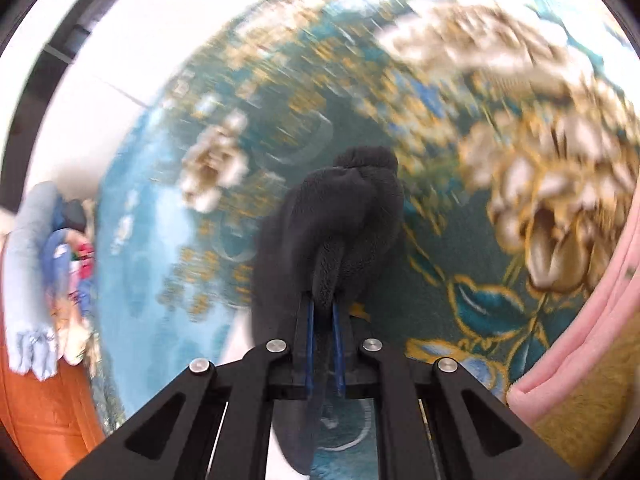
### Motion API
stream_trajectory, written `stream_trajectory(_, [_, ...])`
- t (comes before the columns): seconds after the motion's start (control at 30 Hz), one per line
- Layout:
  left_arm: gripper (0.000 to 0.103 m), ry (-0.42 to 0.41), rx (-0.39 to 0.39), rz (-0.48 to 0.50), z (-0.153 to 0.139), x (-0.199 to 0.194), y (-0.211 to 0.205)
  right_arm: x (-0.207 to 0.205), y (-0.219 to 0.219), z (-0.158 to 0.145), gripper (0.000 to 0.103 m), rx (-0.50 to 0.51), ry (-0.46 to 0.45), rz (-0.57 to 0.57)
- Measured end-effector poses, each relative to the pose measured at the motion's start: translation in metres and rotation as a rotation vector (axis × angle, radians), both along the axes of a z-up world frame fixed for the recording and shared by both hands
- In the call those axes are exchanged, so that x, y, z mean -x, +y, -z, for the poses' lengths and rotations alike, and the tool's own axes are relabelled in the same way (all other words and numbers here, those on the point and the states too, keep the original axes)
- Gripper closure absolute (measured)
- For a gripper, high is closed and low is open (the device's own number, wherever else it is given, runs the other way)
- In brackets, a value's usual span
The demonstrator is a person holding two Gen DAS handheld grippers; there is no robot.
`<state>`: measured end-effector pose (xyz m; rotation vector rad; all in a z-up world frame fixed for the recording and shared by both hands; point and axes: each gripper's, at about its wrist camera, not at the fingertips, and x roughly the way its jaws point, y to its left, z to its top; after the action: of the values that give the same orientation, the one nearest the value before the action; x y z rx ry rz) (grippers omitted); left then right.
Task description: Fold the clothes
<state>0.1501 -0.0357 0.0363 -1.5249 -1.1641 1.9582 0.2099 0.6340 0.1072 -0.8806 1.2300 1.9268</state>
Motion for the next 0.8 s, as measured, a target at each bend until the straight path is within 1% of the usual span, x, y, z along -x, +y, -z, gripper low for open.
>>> stream_trajectory(0.03, [0.039,0.004,0.000,-0.004,-0.001,-0.001,-0.002,0.003,-0.006,-0.016,0.095,-0.044,0.008,-0.028])
stream_trajectory(0.1, [0.039,0.010,-0.007,-0.013,-0.003,-0.001,-0.004,0.019,-0.029,-0.054,0.095,-0.150,0.035,-0.130])
stream_trajectory(0.13, [0.039,0.014,-0.008,-0.017,-0.004,-0.002,-0.006,0.026,-0.047,-0.073,0.095,-0.209,0.048,-0.188])
stream_trajectory(0.17, [0.039,0.020,-0.008,-0.021,-0.006,-0.002,-0.007,0.033,-0.067,-0.092,0.095,-0.268,0.060,-0.248])
stream_trajectory(0.27, [0.039,0.035,-0.011,-0.040,-0.010,-0.004,-0.015,0.059,-0.147,-0.142,0.095,-0.441,0.130,-0.477])
stream_trajectory(0.3, [0.039,0.039,-0.013,-0.048,-0.011,-0.005,-0.019,0.067,-0.179,-0.156,0.095,-0.480,0.169,-0.554])
stream_trajectory(0.33, [0.039,0.036,-0.014,-0.057,-0.010,-0.005,-0.021,0.071,-0.204,-0.163,0.095,-0.499,0.199,-0.606])
stream_trajectory(0.4, [0.039,0.030,-0.021,-0.083,-0.008,-0.007,-0.029,0.084,-0.258,-0.165,0.095,-0.541,0.230,-0.723])
stream_trajectory(0.47, [0.039,0.023,-0.031,-0.110,-0.005,-0.008,-0.038,0.098,-0.310,-0.152,0.095,-0.581,0.216,-0.842])
stream_trajectory(0.5, [0.039,0.020,-0.037,-0.123,-0.004,-0.009,-0.041,0.104,-0.342,-0.137,0.095,-0.577,0.197,-0.915])
stream_trajectory(0.57, [0.039,0.013,-0.047,-0.149,-0.001,-0.010,-0.049,0.113,-0.389,-0.103,0.095,-0.533,0.160,-1.024])
stream_trajectory(0.6, [0.039,0.008,-0.055,-0.164,0.000,-0.012,-0.053,0.115,-0.415,-0.078,0.095,-0.518,0.117,-1.083])
stream_trajectory(0.73, [0.039,-0.003,-0.090,-0.211,0.003,-0.017,-0.069,0.116,-0.469,0.000,0.095,-0.450,-0.038,-1.219])
stream_trajectory(0.8, [0.039,-0.005,-0.106,-0.229,0.004,-0.019,-0.075,0.114,-0.480,0.023,0.095,-0.431,-0.095,-1.245])
